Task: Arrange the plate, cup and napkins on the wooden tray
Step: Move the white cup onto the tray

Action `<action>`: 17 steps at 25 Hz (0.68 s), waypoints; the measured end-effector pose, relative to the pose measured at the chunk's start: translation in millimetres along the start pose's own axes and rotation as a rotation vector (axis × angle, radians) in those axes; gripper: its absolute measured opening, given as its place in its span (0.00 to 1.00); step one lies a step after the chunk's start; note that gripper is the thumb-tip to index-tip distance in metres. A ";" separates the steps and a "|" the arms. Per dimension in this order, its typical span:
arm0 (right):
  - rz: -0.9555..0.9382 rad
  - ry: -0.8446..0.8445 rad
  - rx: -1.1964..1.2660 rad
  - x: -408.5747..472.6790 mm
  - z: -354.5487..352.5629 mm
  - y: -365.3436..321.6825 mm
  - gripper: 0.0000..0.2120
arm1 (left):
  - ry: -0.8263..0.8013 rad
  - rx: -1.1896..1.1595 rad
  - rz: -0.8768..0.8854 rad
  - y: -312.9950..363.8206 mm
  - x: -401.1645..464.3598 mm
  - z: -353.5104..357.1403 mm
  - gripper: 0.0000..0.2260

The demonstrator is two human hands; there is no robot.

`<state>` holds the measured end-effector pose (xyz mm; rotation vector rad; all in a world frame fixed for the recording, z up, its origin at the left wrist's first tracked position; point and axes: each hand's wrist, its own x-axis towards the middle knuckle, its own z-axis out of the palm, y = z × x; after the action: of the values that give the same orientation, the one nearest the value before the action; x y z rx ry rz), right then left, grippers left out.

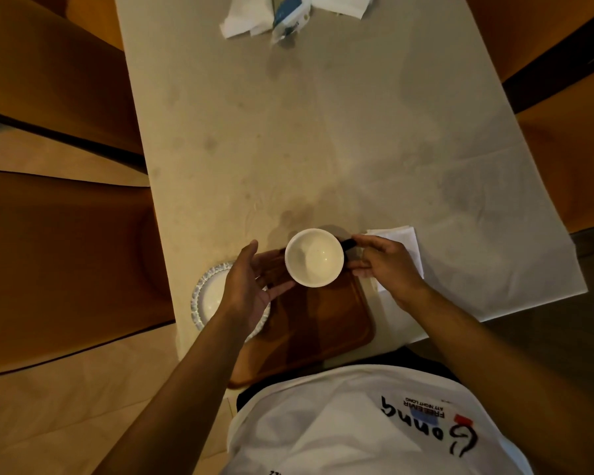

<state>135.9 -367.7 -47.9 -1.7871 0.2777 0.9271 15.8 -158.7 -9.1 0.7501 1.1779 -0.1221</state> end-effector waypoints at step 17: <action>-0.019 0.404 -0.472 -14.0 -57.2 39.1 0.14 | -0.165 0.358 -0.197 -86.4 -24.0 47.2 0.10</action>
<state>129.8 -437.5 -57.0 -2.4115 0.3122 0.6419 3.6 -258.6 -20.4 0.9158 1.0817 -0.5610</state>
